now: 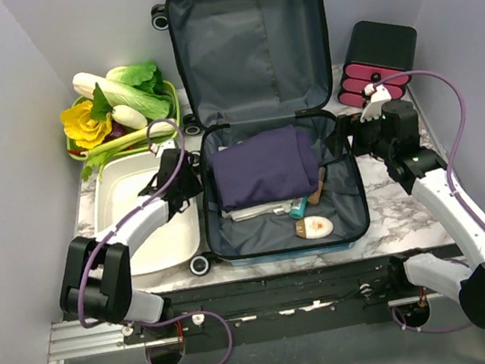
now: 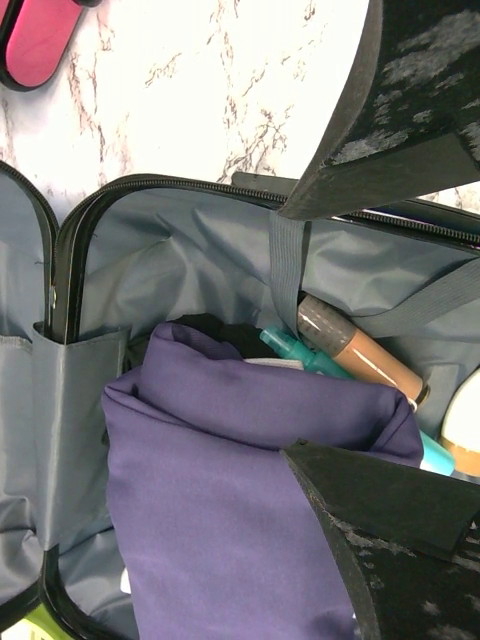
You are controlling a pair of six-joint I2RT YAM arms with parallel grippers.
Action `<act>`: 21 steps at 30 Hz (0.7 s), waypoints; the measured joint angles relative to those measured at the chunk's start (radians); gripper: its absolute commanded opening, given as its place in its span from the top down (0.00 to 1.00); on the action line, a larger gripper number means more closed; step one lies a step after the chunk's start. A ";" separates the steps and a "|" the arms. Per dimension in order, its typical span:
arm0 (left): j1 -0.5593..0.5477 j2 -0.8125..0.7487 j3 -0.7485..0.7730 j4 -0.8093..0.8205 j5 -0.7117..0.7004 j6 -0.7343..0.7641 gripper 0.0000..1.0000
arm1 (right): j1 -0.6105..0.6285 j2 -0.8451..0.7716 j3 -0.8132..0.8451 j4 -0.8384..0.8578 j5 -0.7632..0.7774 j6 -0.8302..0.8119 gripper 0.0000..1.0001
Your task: Open, take out, and arrange the luggage
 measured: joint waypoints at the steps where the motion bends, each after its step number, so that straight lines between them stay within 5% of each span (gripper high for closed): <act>1: 0.000 -0.005 0.006 -0.017 -0.007 -0.004 0.46 | 0.001 0.000 0.000 0.000 -0.002 -0.002 0.00; 5: -0.003 -0.096 0.048 -0.103 -0.027 -0.012 0.25 | 0.036 -0.001 0.000 0.000 -0.018 -0.026 0.00; 7: -0.005 -0.168 0.079 -0.131 -0.030 -0.016 0.01 | 0.068 0.000 0.000 0.001 -0.036 -0.034 0.00; 14: -0.011 -0.403 0.137 -0.138 0.077 -0.025 0.01 | 0.121 0.091 0.032 0.003 -0.061 0.011 0.00; 21: -0.028 -0.340 0.119 -0.045 0.329 -0.044 0.01 | 0.146 0.263 0.077 -0.003 -0.063 0.113 0.00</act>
